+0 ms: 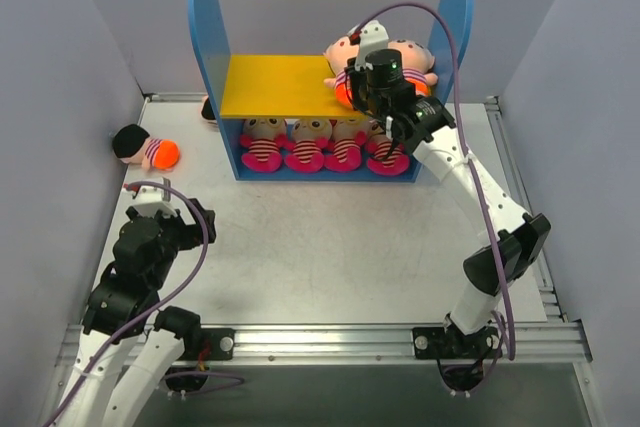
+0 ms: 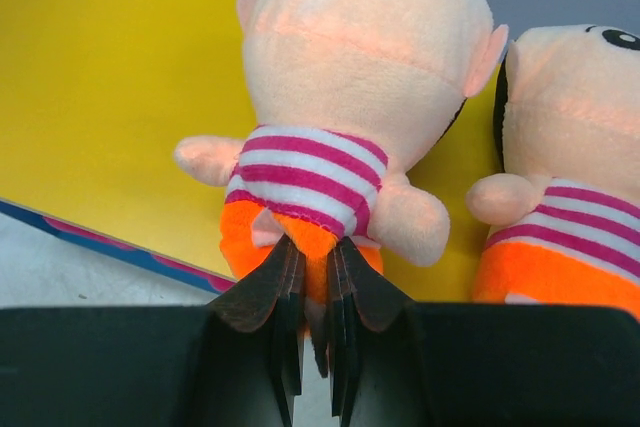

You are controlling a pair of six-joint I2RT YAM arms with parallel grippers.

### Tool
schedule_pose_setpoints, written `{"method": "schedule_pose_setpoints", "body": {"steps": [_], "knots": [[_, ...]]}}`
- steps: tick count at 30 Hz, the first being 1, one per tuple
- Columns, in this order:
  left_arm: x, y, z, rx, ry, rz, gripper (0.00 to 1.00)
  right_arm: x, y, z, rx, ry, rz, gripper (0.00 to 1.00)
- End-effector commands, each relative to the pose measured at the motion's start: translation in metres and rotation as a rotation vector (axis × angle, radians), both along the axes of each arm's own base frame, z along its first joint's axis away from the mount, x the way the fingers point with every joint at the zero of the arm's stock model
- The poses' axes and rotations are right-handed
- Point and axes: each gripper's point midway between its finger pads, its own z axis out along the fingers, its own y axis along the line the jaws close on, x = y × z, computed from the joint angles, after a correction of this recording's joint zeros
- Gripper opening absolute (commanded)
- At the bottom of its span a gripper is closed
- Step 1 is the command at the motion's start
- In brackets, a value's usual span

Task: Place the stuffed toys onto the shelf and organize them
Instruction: Place the stuffed toy onto shelf

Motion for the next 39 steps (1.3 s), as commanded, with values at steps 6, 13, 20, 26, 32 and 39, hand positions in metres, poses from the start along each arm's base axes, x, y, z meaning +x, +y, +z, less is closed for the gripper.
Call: {"method": "schedule_pose_setpoints", "body": {"steps": [6, 13, 20, 26, 32, 39], "knots": [[0.007, -0.005, 0.010, -0.009, -0.044, -0.020, 0.95, 0.015, -0.011, 0.017, 0.010, -0.041, -0.030, 0.07], [0.006, -0.005, 0.010, -0.009, -0.046, -0.022, 0.95, 0.022, -0.016, 0.008, 0.002, -0.025, -0.045, 0.18], [0.007, -0.006, 0.010, -0.010, -0.046, -0.026, 0.95, 0.025, -0.022, 0.010, 0.011, -0.036, -0.067, 0.34], [0.007, -0.006, 0.010, -0.010, -0.046, -0.026, 0.95, 0.026, -0.023, 0.015, 0.026, -0.050, -0.072, 0.36], [0.006, -0.006, 0.011, -0.011, -0.047, -0.027, 0.95, 0.027, -0.022, 0.016, 0.051, -0.051, -0.089, 0.41], [0.006, -0.005, 0.011, -0.012, -0.047, -0.025, 0.95, 0.023, -0.023, 0.025, 0.077, -0.066, -0.083, 0.62]]}}
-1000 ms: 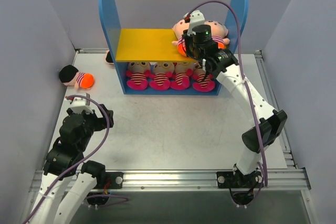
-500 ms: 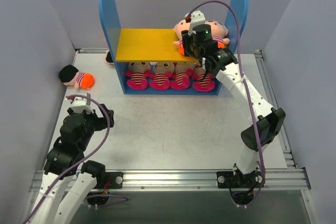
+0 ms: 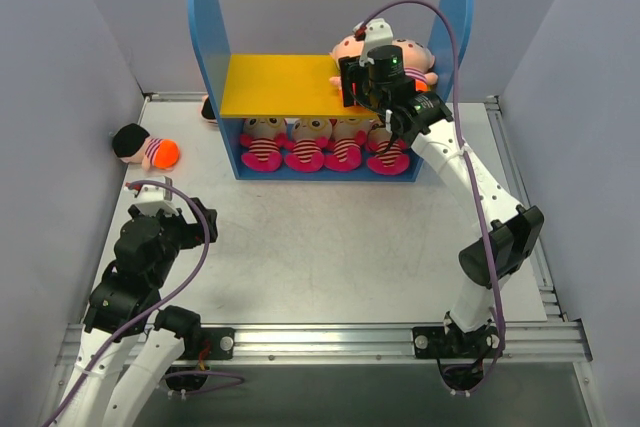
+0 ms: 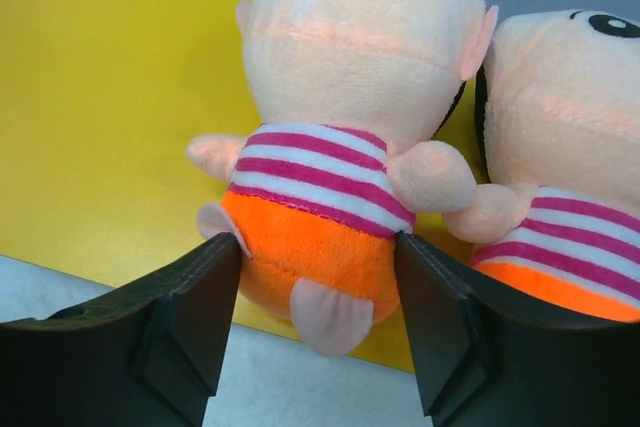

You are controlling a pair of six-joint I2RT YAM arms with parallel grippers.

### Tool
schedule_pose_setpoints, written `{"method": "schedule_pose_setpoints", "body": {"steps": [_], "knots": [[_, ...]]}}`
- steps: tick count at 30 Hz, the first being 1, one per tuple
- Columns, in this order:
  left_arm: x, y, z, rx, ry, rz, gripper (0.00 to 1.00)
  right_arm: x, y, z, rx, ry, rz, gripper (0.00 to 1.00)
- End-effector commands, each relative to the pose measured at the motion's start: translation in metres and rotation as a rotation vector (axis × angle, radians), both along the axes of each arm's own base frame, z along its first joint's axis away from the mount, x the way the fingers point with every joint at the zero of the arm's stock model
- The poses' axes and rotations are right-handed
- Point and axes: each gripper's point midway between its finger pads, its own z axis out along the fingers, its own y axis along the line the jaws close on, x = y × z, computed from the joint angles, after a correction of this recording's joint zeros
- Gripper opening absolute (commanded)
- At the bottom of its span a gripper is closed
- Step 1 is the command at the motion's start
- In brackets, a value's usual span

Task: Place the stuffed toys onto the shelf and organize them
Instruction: Place the stuffed toy onto shelf

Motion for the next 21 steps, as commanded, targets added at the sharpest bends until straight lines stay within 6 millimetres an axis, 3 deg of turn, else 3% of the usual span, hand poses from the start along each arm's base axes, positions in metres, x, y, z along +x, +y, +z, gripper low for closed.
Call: {"method": "schedule_pose_setpoints", "body": {"steps": [1, 3, 14, 21], "knots": [[0.004, -0.002, 0.012, -0.007, -0.045, -0.008, 0.95, -0.002, -0.009, 0.044, 0.070, -0.107, -0.023, 0.65], [0.004, -0.002, 0.012, -0.008, -0.046, -0.008, 0.95, -0.006, -0.010, 0.051, 0.088, -0.132, -0.014, 0.70], [0.004, -0.002, 0.011, -0.009, -0.043, -0.009, 0.95, -0.030, -0.016, 0.090, 0.148, -0.222, 0.026, 0.74], [0.004, -0.002, 0.011, -0.012, -0.040, -0.006, 0.95, -0.063, -0.032, 0.128, 0.189, -0.307, 0.045, 0.80]]}}
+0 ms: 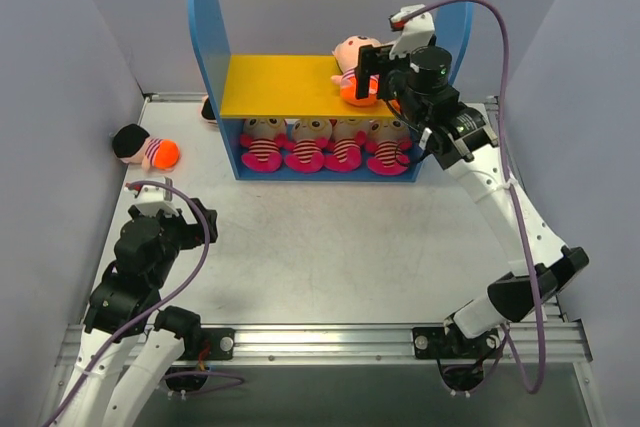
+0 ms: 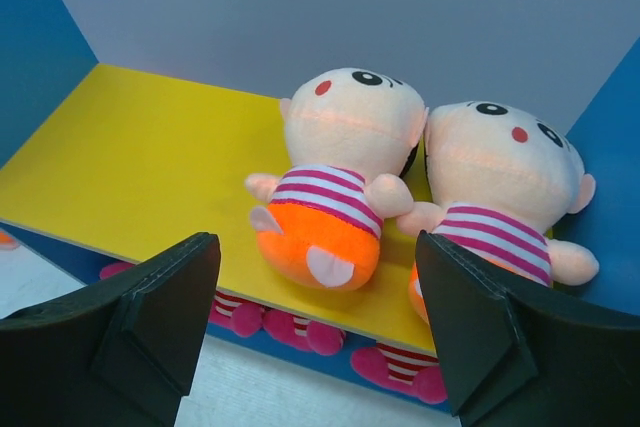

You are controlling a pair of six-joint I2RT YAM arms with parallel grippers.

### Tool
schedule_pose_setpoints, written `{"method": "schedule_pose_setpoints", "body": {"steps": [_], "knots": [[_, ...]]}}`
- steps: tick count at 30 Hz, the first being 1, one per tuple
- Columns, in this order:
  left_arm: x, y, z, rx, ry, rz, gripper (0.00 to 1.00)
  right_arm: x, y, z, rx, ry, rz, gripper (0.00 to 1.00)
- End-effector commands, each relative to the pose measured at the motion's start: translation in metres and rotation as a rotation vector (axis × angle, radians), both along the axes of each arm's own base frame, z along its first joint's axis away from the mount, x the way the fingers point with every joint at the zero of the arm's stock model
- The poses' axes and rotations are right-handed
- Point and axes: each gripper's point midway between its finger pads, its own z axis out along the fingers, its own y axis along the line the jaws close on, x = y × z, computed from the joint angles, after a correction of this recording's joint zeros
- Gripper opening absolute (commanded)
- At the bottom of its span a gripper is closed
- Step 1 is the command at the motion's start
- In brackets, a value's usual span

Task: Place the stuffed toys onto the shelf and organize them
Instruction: Place the stuffed toy onto shelf, then grab a stuffed toy with the left arm

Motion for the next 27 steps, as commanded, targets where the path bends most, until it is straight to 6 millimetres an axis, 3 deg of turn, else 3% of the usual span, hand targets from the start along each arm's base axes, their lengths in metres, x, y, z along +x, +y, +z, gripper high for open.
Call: {"method": "schedule_pose_setpoints", "body": {"steps": [1, 4, 6, 7, 8, 10, 11, 14, 15, 19, 27], "knots": [[0.004, -0.002, 0.011, -0.013, -0.039, -0.006, 0.95, -0.020, -0.016, 0.035, 0.049, -0.097, -0.005, 0.81], [0.004, -0.002, 0.010, -0.016, -0.036, -0.005, 0.95, -0.037, -0.031, 0.044, 0.063, -0.127, -0.028, 0.86], [0.005, -0.001, 0.010, -0.016, -0.032, -0.001, 0.95, -0.049, -0.040, 0.042, 0.066, -0.136, -0.041, 0.88], [0.005, -0.001, 0.009, -0.017, -0.029, 0.001, 0.95, -0.051, -0.045, 0.030, 0.051, -0.119, -0.056, 0.90], [0.006, -0.001, 0.008, -0.016, -0.025, 0.003, 0.95, -0.062, -0.052, 0.038, 0.067, -0.144, -0.062, 0.91], [0.007, 0.000, 0.008, -0.016, -0.022, 0.009, 0.95, -0.070, -0.059, 0.033, 0.070, -0.145, -0.073, 0.93], [0.008, -0.001, 0.006, -0.014, -0.015, 0.008, 0.95, -0.072, -0.062, 0.021, 0.062, -0.128, -0.084, 0.94], [0.009, 0.001, 0.003, -0.015, 0.002, 0.022, 0.95, -0.095, -0.079, 0.024, 0.089, -0.151, -0.104, 0.95], [0.010, 0.002, 0.002, -0.017, 0.008, 0.027, 0.95, -0.096, -0.080, 0.009, 0.077, -0.128, -0.108, 0.95], [0.013, 0.005, -0.002, -0.033, 0.034, 0.060, 0.95, -0.113, -0.096, -0.012, 0.093, -0.117, -0.147, 0.96], [0.034, 0.021, -0.016, -0.055, 0.107, 0.166, 0.95, -0.149, -0.108, -0.029, 0.132, -0.160, -0.105, 0.98]]}}
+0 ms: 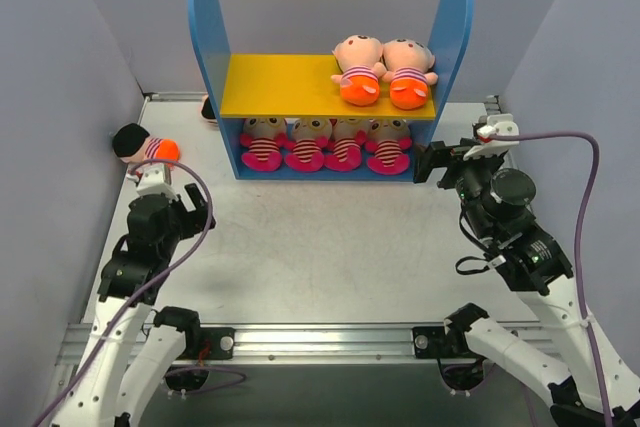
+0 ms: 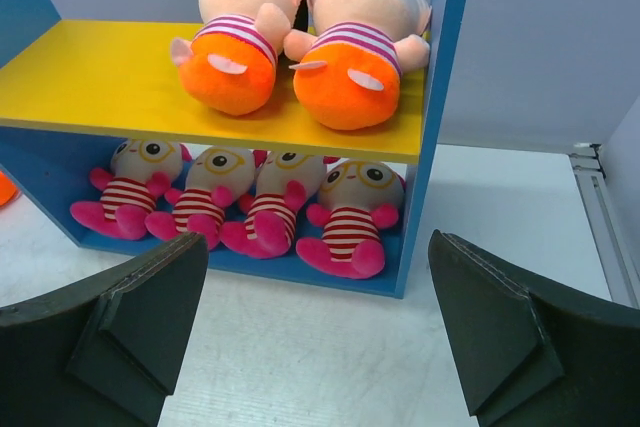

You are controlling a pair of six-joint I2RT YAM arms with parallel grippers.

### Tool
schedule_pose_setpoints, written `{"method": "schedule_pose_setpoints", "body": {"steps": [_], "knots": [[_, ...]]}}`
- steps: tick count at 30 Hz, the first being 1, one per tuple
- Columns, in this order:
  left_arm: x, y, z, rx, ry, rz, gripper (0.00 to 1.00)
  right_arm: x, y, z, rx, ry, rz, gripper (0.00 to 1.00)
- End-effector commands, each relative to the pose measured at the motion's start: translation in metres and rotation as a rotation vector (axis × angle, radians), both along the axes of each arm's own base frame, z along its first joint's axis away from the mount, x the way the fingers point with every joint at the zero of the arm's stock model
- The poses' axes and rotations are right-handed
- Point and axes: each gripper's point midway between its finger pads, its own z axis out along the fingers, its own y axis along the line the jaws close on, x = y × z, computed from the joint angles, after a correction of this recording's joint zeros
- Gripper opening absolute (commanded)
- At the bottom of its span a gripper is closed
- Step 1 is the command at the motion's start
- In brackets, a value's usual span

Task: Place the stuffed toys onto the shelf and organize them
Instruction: Grab a stuffed toy with the left arm

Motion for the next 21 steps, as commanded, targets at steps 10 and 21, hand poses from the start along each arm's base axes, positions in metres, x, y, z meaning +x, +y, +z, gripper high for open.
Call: {"method": "schedule_pose_setpoints", "body": {"steps": [10, 21], "knots": [[0.102, 0.059, 0.005, -0.160, 0.019, 0.312, 0.95, -0.022, -0.002, -0.017, 0.110, -0.064, 0.047, 0.98], [0.214, 0.134, -0.012, -0.143, 0.094, 0.567, 0.95, -0.026, -0.009, -0.045, 0.152, -0.044, 0.008, 1.00]]}}
